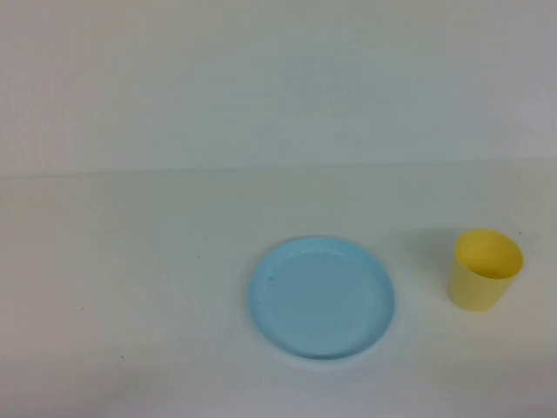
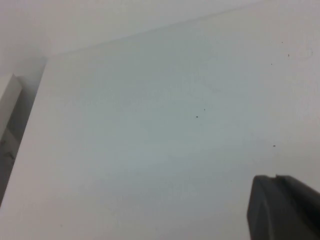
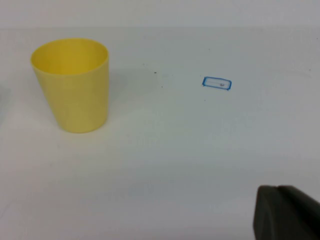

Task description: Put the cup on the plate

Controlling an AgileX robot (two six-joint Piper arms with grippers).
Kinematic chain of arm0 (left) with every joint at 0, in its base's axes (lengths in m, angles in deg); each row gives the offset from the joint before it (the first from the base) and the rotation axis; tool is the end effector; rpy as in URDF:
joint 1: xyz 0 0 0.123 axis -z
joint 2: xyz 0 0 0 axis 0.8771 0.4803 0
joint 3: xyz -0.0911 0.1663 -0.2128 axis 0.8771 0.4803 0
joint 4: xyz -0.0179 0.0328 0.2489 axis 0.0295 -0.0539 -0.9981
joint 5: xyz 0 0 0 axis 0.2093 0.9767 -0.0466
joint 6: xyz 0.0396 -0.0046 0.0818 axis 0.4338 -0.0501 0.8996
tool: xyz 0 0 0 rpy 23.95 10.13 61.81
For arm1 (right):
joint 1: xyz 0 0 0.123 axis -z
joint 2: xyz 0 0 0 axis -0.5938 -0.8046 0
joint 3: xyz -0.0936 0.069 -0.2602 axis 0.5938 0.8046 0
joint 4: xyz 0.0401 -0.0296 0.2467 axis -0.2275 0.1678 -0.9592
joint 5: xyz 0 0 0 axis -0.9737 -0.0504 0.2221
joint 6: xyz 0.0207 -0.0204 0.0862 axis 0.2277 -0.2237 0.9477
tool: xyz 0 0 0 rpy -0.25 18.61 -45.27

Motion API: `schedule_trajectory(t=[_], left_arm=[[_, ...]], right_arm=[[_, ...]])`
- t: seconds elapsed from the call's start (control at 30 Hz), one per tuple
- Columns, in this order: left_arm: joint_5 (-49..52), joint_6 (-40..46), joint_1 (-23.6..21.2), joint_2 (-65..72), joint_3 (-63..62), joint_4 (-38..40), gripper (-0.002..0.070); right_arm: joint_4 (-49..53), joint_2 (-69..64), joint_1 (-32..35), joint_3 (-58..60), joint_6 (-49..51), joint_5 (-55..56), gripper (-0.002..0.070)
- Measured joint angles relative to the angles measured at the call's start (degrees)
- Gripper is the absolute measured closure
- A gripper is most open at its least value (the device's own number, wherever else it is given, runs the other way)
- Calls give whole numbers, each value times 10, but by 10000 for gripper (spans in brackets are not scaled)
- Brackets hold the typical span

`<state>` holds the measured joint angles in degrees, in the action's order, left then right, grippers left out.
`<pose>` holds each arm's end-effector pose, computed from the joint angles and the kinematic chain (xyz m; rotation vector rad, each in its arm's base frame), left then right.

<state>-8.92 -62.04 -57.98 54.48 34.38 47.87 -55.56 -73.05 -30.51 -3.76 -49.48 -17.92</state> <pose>0.0528 -0.0023 0.1731 0.2317 1.8100 0.1097 0.0525 -0.0033 0.1726 0.0374 1.8653 -0.0806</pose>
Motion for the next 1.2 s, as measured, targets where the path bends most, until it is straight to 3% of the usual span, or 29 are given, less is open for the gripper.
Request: schedule_trajectory(t=[0.3, 0.4, 0.63, 0.83, 0.9, 0.93, 1.07, 1.2], left_arm=[[8, 1, -1, 15, -19, -10, 675], [-7, 1, -1, 15, -19, 31, 675], [-103, 0, -1, 15, -19, 270, 675], [-101, 0, -1, 15, -19, 307, 675], [-126, -37, -1, 15, 0, 445, 674], [-116, -32, -1, 15, -19, 427, 675], [-176, -72, -1, 16, -19, 691, 675], [-162, 29, -1, 17, -51, 722, 675]], right_arm=[[0, 0, 0, 0, 0, 0, 675], [0, 0, 0, 0, 0, 0, 675], [0, 0, 0, 0, 0, 0, 675], [0, 0, 0, 0, 0, 0, 675], [0, 0, 0, 0, 0, 0, 676], [0, 0, 0, 0, 0, 0, 676], [0, 0, 0, 0, 0, 0, 676], [0, 0, 0, 0, 0, 0, 676]])
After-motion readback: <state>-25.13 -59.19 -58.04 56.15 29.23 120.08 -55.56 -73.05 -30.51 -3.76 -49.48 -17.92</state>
